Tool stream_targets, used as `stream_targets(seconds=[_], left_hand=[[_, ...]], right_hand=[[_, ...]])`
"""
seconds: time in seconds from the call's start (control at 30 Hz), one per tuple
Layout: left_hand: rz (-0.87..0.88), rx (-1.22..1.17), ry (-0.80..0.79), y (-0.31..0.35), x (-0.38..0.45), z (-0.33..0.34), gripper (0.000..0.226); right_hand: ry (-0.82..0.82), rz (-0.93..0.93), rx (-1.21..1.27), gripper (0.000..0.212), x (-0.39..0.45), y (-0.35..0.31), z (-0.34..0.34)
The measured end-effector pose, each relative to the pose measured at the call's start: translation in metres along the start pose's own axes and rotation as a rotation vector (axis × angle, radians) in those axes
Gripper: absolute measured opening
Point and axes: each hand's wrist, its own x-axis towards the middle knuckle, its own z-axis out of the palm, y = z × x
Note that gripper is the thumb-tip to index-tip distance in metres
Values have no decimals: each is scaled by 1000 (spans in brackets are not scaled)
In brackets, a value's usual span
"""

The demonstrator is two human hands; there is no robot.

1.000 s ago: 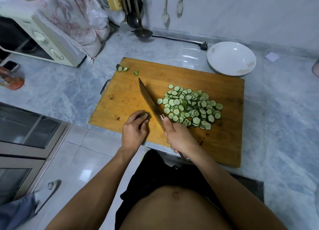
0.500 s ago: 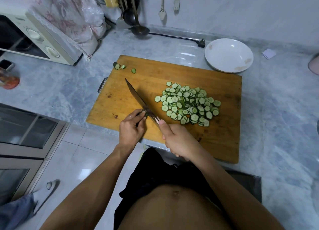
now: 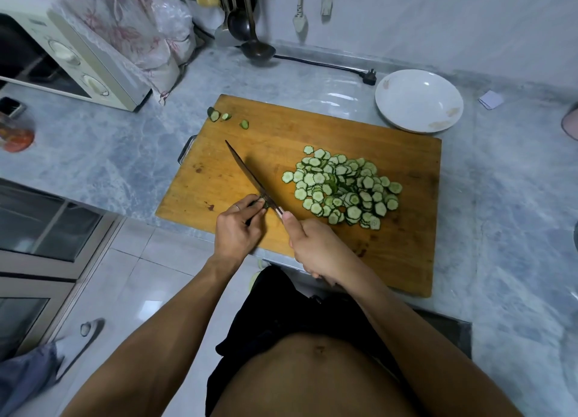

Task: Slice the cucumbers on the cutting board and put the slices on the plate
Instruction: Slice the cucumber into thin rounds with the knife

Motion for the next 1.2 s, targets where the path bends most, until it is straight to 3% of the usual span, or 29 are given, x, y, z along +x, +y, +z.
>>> stream_targets(seconds=[0.27,0.47,0.63,1.2], left_hand=[[8,34,-16,2,-1,-2,22],[-9,56,-33,2,-2,-4,24],[-23,59,-29,7,0,-4,23],[-41,25,5,4,-1,4,25]], right_hand=[[56,-14,-25,65,14,3,16],[45,129,154,66,14,10,2],[71,135,197,67,6,18,-12],[18,49,63,67,-25,3,-7]])
